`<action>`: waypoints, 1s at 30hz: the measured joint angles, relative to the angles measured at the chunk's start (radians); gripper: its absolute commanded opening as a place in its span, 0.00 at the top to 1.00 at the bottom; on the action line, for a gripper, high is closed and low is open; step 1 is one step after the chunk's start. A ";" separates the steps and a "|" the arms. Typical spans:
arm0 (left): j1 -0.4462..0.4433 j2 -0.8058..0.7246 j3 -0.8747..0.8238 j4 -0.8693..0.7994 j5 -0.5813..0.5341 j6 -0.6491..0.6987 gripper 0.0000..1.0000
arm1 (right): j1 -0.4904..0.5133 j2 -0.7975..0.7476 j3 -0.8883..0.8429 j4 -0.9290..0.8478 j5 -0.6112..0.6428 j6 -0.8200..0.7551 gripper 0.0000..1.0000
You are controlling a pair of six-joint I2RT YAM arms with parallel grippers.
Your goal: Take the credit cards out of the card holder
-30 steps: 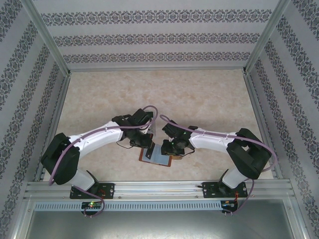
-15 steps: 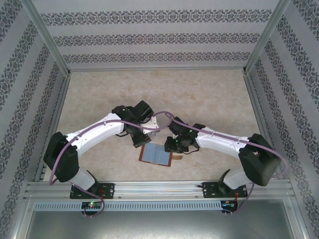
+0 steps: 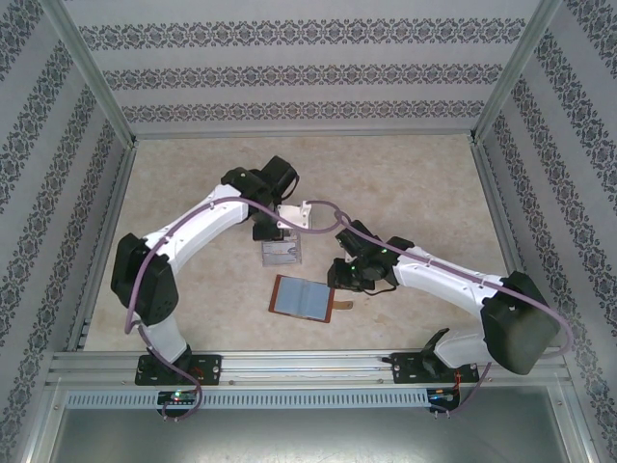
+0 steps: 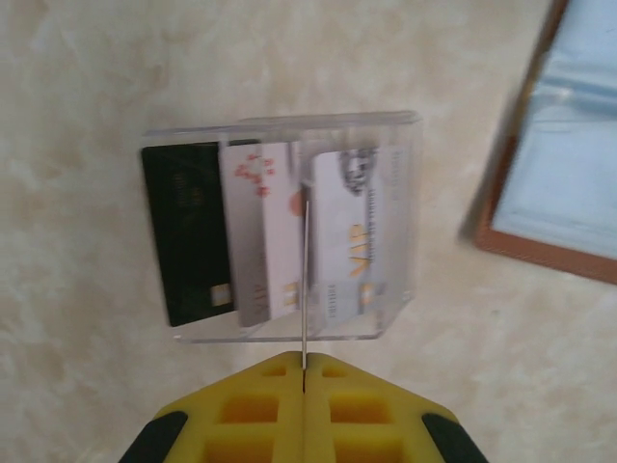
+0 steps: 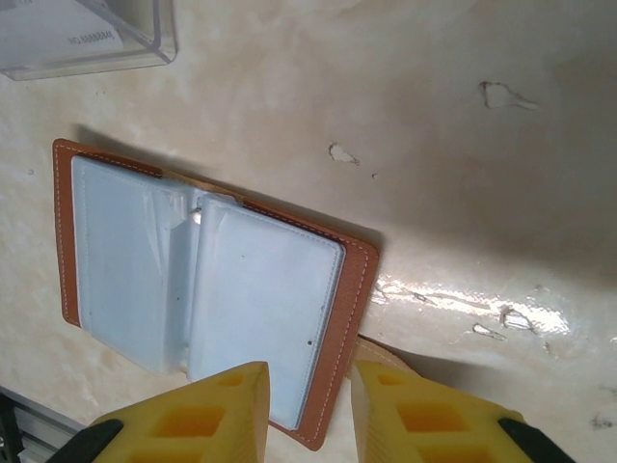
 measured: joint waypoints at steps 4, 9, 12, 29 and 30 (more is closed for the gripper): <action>0.022 0.076 0.087 -0.010 -0.011 0.045 1.00 | -0.019 -0.017 0.000 -0.006 0.000 -0.003 0.69; 0.029 0.163 0.183 -0.031 -0.011 0.073 1.00 | -0.032 -0.020 0.000 -0.007 0.000 -0.011 0.69; 0.033 0.219 0.248 -0.045 -0.010 0.077 1.00 | -0.039 -0.020 0.000 -0.009 0.000 -0.014 0.69; 0.046 0.401 0.459 -0.211 0.016 0.045 0.88 | -0.059 -0.042 -0.031 -0.015 0.000 -0.014 0.69; 0.048 0.406 0.474 -0.220 0.016 0.039 0.83 | -0.059 -0.045 -0.032 -0.015 0.000 -0.014 0.69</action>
